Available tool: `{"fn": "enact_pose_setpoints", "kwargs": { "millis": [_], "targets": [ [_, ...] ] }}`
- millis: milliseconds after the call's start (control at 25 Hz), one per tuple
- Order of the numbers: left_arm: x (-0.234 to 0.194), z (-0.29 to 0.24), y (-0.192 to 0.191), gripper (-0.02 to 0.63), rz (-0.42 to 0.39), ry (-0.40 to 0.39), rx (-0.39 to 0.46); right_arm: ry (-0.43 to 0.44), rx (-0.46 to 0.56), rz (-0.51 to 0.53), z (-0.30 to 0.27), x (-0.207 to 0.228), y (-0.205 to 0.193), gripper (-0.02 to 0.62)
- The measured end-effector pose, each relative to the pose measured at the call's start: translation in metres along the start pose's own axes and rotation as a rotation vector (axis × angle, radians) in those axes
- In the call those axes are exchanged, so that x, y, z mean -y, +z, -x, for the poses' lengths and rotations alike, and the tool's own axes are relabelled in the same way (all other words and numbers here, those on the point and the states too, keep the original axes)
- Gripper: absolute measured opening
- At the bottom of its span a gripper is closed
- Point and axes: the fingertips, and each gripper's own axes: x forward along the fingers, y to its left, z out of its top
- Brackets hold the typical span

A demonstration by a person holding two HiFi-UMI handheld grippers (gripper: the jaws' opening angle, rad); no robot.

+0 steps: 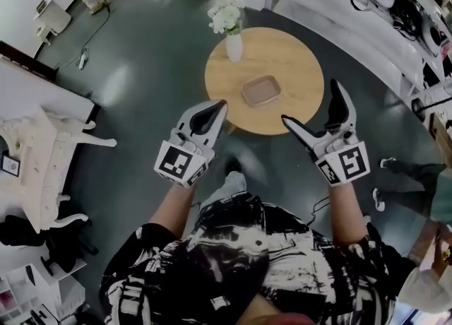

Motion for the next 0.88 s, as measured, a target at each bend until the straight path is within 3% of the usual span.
{"fn": "enact_pose_setpoints", "kwargs": {
  "millis": [360,600,880],
  "targets": [
    [-0.09,-0.07,-0.002,0.0,0.009,-0.057,-0.012,-0.038,-0.064,-0.03,-0.095,0.053,-0.041,0.573],
    [-0.088,-0.116,0.004,0.0,0.008,-0.027,-0.008,-0.031,-0.123,-0.042,-0.094,0.108,-0.076,0.572],
    [-0.087,-0.129,0.001,0.0,0.02,0.033,-0.028,0.029,-0.225,-0.089,-0.106,0.132,-0.138,0.572]
  ]
}}
